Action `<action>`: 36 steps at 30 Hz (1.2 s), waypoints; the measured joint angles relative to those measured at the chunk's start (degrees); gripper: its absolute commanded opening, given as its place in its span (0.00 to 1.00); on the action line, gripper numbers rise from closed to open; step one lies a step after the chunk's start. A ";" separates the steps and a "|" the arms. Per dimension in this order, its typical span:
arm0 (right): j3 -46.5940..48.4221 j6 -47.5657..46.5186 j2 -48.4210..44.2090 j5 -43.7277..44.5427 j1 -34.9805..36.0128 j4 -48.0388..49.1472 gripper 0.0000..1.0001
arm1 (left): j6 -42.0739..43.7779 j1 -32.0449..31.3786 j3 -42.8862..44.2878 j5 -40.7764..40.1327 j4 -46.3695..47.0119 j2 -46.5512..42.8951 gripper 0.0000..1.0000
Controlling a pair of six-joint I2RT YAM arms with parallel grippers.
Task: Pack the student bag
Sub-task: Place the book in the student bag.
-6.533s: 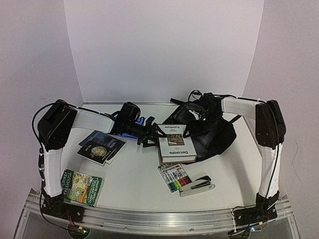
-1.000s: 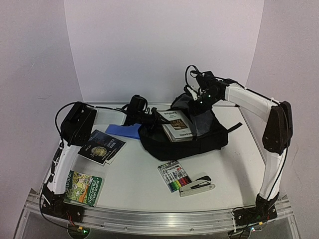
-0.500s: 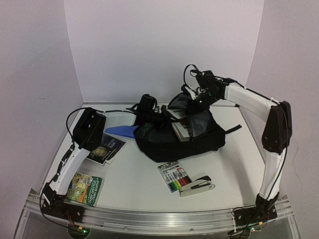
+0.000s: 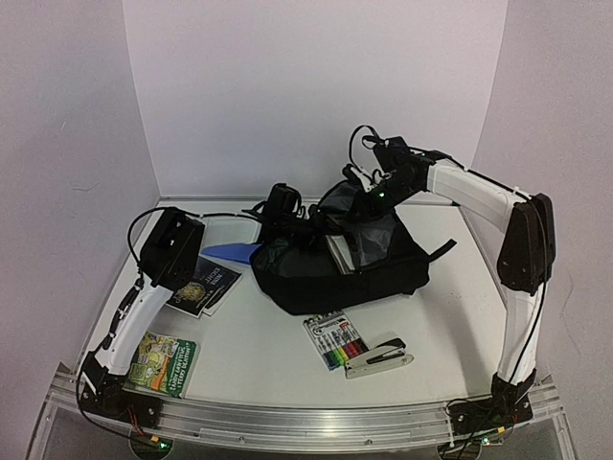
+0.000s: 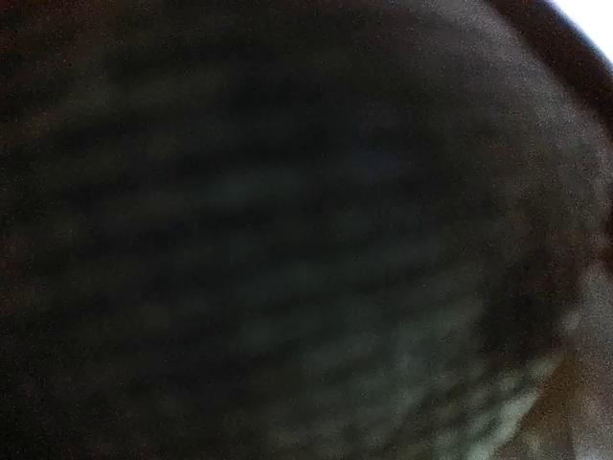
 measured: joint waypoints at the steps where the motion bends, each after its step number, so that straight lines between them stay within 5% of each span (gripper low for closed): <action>1: 0.00 0.35 0.00 -0.29 -0.01 0.00 0.00 | 0.08 0.01 0.46 -0.24 -0.28 0.15 0.70; 11: -0.35 1.24 0.22 -1.63 -1.31 0.25 0.00 | 5.25 0.58 -15.57 -7.20 -5.29 -10.35 0.77; 16: -1.42 1.11 0.22 -2.72 -1.53 0.91 0.00 | 6.81 0.72 -19.37 -9.93 -7.26 -15.77 0.62; 23: -1.60 1.25 0.22 -3.92 -1.62 1.18 0.00 | 6.62 0.26 -18.10 -7.53 -3.26 -13.34 0.36; 28: -1.50 1.47 0.47 -4.99 -1.62 1.33 0.00 | 5.81 -1.07 -11.82 -5.03 1.02 -5.95 0.28; 32: -0.85 2.63 1.75 -5.76 -1.63 1.46 0.00 | 5.08 -1.73 -5.27 -4.31 2.53 -0.78 0.27; 36: -0.44 2.84 2.60 -6.32 -1.66 1.57 0.00 | 4.99 -1.81 -0.70 -4.07 3.82 1.83 0.44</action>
